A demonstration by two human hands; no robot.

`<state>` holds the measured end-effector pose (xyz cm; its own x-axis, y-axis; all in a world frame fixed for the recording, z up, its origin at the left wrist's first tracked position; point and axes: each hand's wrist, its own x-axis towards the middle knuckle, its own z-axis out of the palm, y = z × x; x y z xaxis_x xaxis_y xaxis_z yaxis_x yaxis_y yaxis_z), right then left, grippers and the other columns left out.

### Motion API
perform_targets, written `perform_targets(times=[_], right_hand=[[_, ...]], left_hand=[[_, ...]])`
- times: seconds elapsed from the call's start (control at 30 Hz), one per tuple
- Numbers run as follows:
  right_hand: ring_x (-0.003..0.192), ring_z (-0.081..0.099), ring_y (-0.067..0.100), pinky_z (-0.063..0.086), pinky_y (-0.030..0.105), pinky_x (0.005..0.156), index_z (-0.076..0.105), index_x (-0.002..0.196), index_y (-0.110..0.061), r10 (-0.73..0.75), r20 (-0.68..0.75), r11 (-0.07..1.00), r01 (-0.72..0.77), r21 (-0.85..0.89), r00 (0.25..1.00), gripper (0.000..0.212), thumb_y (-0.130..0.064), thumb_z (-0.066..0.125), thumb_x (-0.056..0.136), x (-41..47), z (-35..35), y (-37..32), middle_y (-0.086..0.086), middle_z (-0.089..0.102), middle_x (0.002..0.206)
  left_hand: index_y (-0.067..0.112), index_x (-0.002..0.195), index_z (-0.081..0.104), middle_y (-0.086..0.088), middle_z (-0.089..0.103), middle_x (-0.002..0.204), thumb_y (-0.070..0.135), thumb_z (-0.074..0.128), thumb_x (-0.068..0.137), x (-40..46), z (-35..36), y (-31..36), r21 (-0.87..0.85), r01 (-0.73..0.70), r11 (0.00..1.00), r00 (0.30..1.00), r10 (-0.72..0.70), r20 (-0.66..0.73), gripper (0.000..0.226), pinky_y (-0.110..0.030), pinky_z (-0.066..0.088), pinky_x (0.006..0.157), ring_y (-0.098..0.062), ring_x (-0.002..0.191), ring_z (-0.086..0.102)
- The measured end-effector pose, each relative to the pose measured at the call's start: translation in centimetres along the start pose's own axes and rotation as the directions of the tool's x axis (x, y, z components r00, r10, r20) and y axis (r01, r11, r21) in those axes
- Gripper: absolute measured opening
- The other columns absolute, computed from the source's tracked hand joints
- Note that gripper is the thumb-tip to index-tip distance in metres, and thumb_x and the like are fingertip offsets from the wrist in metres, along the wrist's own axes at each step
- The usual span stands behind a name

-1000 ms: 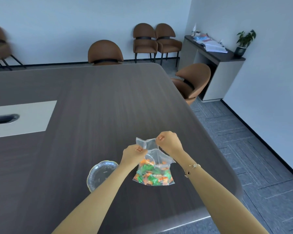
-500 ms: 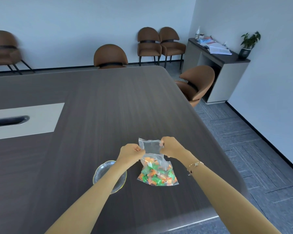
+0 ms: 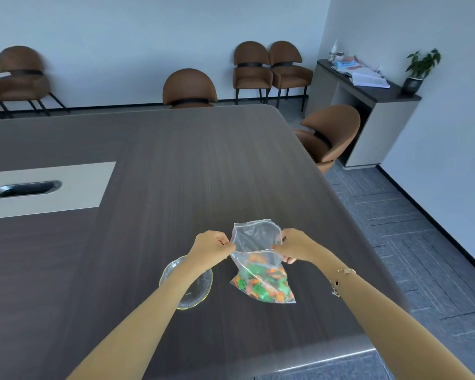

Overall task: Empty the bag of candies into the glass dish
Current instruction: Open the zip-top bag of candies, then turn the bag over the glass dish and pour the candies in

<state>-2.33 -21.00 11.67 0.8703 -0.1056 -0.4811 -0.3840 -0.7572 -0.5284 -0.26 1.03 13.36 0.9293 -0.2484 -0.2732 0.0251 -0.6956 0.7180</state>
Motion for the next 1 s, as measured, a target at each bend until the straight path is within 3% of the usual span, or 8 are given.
perform_targets(times=[0.1,0.2,0.33,0.47,0.57,0.77,0.87,1.0], right_hand=[[0.073,0.069,0.032,0.058,0.035,0.067,0.067,0.095,0.005,-0.042,-0.229,0.998,0.051,0.037,0.973,0.022,-0.011,0.054,0.086,0.7,-0.7,0.1,0.019,0.073,0.086],[0.075,0.064,0.022,0.058,0.040,0.082,0.068,0.093,-0.008,-0.077,-0.421,0.963,0.176,0.204,0.904,0.014,-0.017,0.058,0.089,0.9,-2.2,0.1,0.007,0.069,0.082],[0.070,0.062,0.015,0.055,0.030,0.069,0.066,0.084,-0.020,-0.142,-0.265,0.892,0.239,0.383,0.954,0.032,-0.047,0.052,0.092,0.2,-1.9,0.7,0.002,0.068,0.079],[0.116,0.056,0.010,0.049,0.032,0.096,0.055,0.127,-0.033,-0.176,-0.042,0.956,0.181,0.232,0.983,0.070,-0.071,0.065,0.069,1.2,2.3,4.3,-0.014,0.058,0.126],[0.128,0.043,0.010,0.041,0.037,0.107,0.036,0.140,-0.035,-0.107,0.086,0.988,0.096,0.123,0.991,0.099,-0.060,0.080,0.055,1.8,4.5,5.2,-0.014,0.043,0.137],[0.117,0.051,0.024,0.047,0.043,0.101,0.049,0.128,-0.025,0.002,0.123,0.998,0.007,-0.067,0.992,0.067,-0.046,0.070,0.068,4.8,8.1,5.5,0.002,0.053,0.123],[0.104,0.063,0.028,0.052,0.042,0.091,0.061,0.117,-0.015,-0.001,0.047,0.997,-0.002,0.072,0.999,0.034,-0.030,0.050,0.089,5.9,9.0,5.4,0.008,0.066,0.114],[0.101,0.062,0.029,0.046,0.036,0.082,0.057,0.123,-0.010,-0.004,0.051,0.973,-0.008,0.229,0.999,0.043,-0.036,0.030,0.102,3.6,7.8,2.5,0.015,0.065,0.118]], left_hand=[[0.013,0.060,0.065,-0.001,0.064,0.060,0.018,0.059,0.075,0.2,-0.3,-0.1,0.020,-0.022,1.000,0.999,0.022,-0.023,0.017,-0.027,0.050,0.067,-0.011,0.060,0.056],[0.006,0.064,0.066,-0.002,0.059,0.057,0.016,0.062,0.074,0.4,-1.2,0.2,0.028,-0.074,0.997,0.993,0.077,-0.093,0.015,-0.020,0.040,0.055,-0.007,0.052,0.047],[0.008,0.064,0.066,0.002,0.057,0.057,0.015,0.062,0.073,0.5,-1.5,0.0,0.049,-0.106,0.993,0.992,0.110,-0.068,0.013,-0.020,0.037,0.053,-0.009,0.052,0.045],[0.012,0.063,0.065,0.001,0.059,0.060,0.018,0.061,0.076,0.4,-0.7,-1.6,0.038,-0.046,0.998,0.998,0.047,-0.037,0.015,-0.019,0.039,0.053,-0.010,0.055,0.048],[0.016,0.060,0.063,0.000,0.061,0.062,0.017,0.060,0.076,0.3,-0.7,-2.2,0.007,-0.033,0.999,0.999,0.033,-0.024,0.016,-0.020,0.040,0.056,-0.010,0.058,0.049],[0.013,0.067,0.066,0.004,0.063,0.061,0.019,0.058,0.079,0.0,-1.2,-2.9,-0.047,-0.081,0.996,0.995,0.083,0.053,0.016,-0.021,0.042,0.059,-0.005,0.055,0.051],[0.021,0.074,0.068,0.006,0.069,0.069,0.031,0.057,0.081,-0.1,-1.2,-4.3,-0.100,-0.023,0.995,0.997,0.030,0.075,0.016,-0.027,0.049,0.070,-0.007,0.066,0.061],[0.040,0.097,0.062,0.016,0.069,0.096,0.048,0.054,0.076,-0.2,-0.5,-7.6,-0.070,0.073,0.995,0.994,-0.067,0.087,0.024,-0.036,0.052,0.090,-0.003,0.089,0.065]])
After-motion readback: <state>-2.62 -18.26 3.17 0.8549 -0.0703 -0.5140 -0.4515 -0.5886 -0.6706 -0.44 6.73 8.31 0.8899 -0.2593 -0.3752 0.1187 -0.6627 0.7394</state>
